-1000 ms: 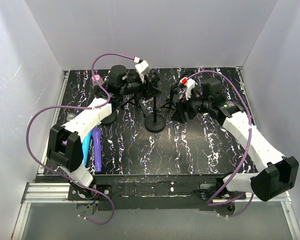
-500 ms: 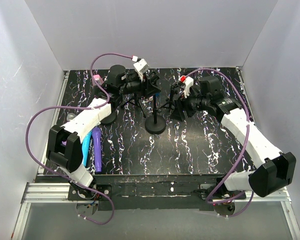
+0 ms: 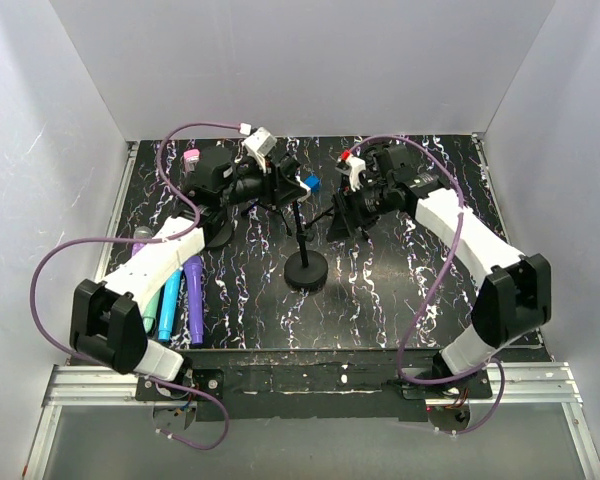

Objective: Remove the microphone from the stand

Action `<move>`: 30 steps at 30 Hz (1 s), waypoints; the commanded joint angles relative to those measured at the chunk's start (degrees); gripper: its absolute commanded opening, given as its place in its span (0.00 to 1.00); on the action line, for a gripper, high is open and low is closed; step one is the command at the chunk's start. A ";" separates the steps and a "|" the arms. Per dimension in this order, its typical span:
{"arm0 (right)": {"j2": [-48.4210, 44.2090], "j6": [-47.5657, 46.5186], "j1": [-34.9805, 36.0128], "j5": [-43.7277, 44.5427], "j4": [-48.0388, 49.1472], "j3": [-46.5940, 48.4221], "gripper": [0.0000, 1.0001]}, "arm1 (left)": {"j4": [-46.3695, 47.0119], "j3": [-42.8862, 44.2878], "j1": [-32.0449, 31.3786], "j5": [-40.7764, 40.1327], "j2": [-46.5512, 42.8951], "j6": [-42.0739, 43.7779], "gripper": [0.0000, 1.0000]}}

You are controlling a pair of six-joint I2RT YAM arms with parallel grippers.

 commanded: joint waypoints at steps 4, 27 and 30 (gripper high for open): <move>4.61 1.39 3.64 -2.35 -0.83 6.16 0.75 | 2.98 -3.89 2.27 -0.38 -7.63 -7.08 0.00; 15.33 6.22 7.77 -11.84 6.72 10.21 0.60 | 1.40 -6.36 3.42 1.55 -9.83 -9.19 0.00; 15.86 6.05 7.77 -12.81 8.83 9.33 0.41 | 1.66 -6.71 3.50 1.82 -10.27 -9.72 0.00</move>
